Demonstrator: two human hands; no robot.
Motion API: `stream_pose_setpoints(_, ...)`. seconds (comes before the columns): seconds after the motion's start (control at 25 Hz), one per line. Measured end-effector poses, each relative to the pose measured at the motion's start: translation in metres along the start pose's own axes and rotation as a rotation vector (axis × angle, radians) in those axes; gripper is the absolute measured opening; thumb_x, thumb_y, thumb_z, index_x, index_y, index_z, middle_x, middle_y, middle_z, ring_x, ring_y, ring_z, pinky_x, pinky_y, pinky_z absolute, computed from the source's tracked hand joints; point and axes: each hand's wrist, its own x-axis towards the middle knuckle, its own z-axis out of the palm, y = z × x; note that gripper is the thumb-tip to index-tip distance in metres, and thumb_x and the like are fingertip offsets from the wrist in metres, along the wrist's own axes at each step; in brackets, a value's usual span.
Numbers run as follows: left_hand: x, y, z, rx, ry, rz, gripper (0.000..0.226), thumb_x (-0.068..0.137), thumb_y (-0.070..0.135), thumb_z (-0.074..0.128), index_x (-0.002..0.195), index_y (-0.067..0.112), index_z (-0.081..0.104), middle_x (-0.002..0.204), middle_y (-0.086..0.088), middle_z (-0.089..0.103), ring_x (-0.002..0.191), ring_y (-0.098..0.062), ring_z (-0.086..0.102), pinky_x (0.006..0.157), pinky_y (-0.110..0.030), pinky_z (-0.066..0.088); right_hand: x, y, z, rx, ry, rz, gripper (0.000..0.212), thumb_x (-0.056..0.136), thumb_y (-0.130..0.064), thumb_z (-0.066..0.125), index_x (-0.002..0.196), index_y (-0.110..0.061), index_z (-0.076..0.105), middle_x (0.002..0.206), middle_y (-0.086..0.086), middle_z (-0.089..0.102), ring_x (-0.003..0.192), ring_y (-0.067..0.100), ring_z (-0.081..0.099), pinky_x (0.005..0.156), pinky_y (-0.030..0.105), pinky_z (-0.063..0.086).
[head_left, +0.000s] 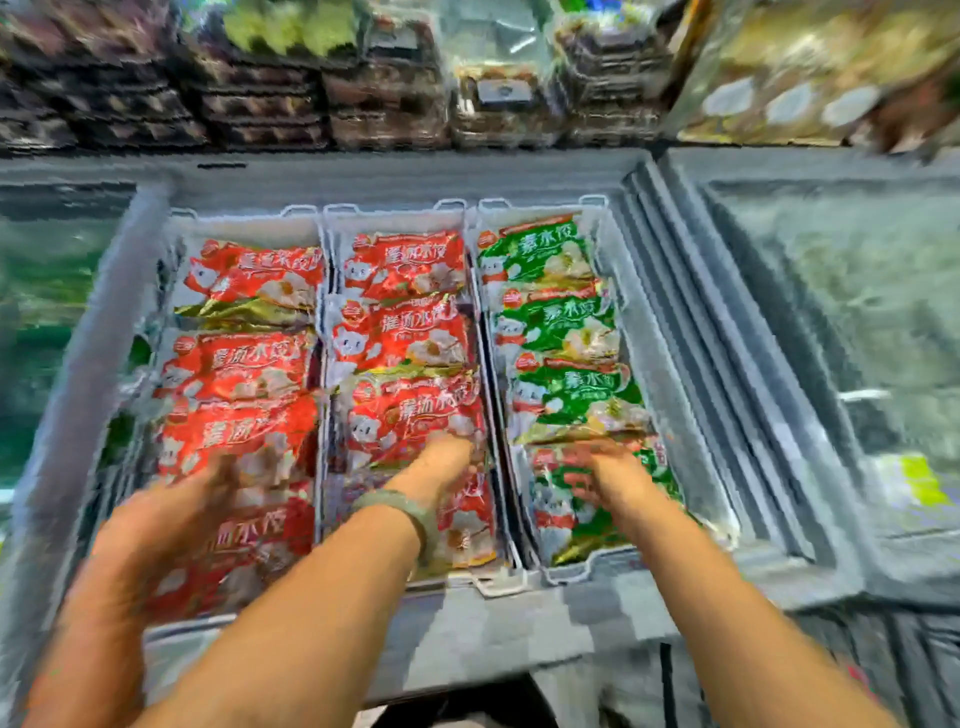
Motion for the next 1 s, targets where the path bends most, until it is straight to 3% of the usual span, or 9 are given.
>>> stream_pose_setpoints(0.16,-0.033,0.002,0.09,0.073,-0.143,0.063,0.03,0.1,0.012,0.038,0.07,0.017,0.044,0.071,-0.001,0.048,0.059,-0.01,0.043,0.052,-0.021,0.031,-0.049,0.043,-0.1,0.196,0.156,-0.024,0.024,0.096,-0.001,0.041,0.081,-0.014,0.054,0.041,-0.005,0.061,0.03,0.002,0.051,0.034,0.008,0.032)
stream_pose_setpoints(0.28,-0.062,-0.001,0.164,0.121,-0.26,0.08,0.029,0.098,0.01,0.039,0.071,0.015,0.045,0.064,-0.001,0.052,0.052,-0.009,0.043,0.039,-0.014,0.032,-0.081,0.084,-0.173,0.268,0.308,-0.015,0.022,0.094,-0.004,0.046,0.078,-0.015,0.056,0.052,-0.004,0.063,0.028,0.0,0.048,0.032,0.008,0.03)
stream_pose_setpoints(0.36,-0.075,0.0,0.205,0.161,-0.338,0.088,0.029,0.097,0.01,0.04,0.07,0.014,0.048,0.047,0.004,0.056,0.037,-0.004,0.043,0.033,-0.011,0.026,-0.095,0.113,-0.213,0.3,0.405,-0.006,0.014,0.091,-0.005,0.05,0.086,-0.014,0.059,0.06,0.0,0.061,0.03,0.002,0.047,0.032,0.01,0.028)
stream_pose_setpoints(0.4,-0.084,-0.002,0.231,0.193,-0.375,0.088,0.028,0.096,0.011,0.041,0.07,0.014,0.051,0.042,0.005,0.055,0.031,-0.002,0.04,0.033,-0.012,0.024,-0.103,0.129,-0.235,0.316,0.438,0.003,0.012,0.09,-0.007,0.051,0.087,-0.014,0.06,0.063,0.001,0.06,0.033,0.004,0.045,0.033,0.011,0.028)
stream_pose_setpoints(0.6,-0.116,-0.032,0.362,0.438,-0.446,0.107,0.025,0.095,0.014,0.042,0.073,0.014,0.053,0.062,0.002,0.044,0.035,-0.004,0.034,0.033,-0.013,0.022,-0.134,0.215,-0.342,0.453,0.505,0.111,0.015,0.092,-0.01,0.048,0.081,-0.014,0.057,0.056,-0.002,0.057,0.04,0.009,0.043,0.039,0.016,0.026)
stream_pose_setpoints(0.76,-0.125,-0.071,0.44,0.604,-0.505,0.011,0.02,0.099,0.013,0.039,0.082,0.014,0.05,0.056,0.003,0.052,0.044,-0.006,0.04,0.04,-0.014,0.029,-0.141,0.271,-0.406,0.464,0.514,0.229,0.015,0.095,-0.012,0.047,0.1,-0.005,0.059,0.069,0.002,0.056,0.051,0.011,0.048,0.04,0.017,0.038)
stream_pose_setpoints(0.88,-0.121,-0.09,0.489,0.723,-0.45,-0.034,0.02,0.1,0.015,0.037,0.084,0.016,0.05,0.07,0.001,0.053,0.059,-0.008,0.045,0.055,-0.017,0.036,-0.131,0.307,-0.437,0.505,0.535,0.289,0.015,0.095,-0.013,0.048,0.103,-0.008,0.059,0.07,0.001,0.059,0.056,0.012,0.055,0.048,0.02,0.044)
stream_pose_setpoints(1.0,-0.103,-0.108,0.524,0.824,-0.391,-0.102,0.022,0.101,0.015,0.035,0.083,0.017,0.049,0.072,0.002,0.051,0.061,-0.009,0.045,0.057,-0.019,0.037,-0.114,0.338,-0.455,0.539,0.528,0.334,0.017,0.096,-0.018,0.046,0.106,-0.01,0.058,0.086,0.004,0.063,0.079,0.017,0.058,0.067,0.027,0.049)
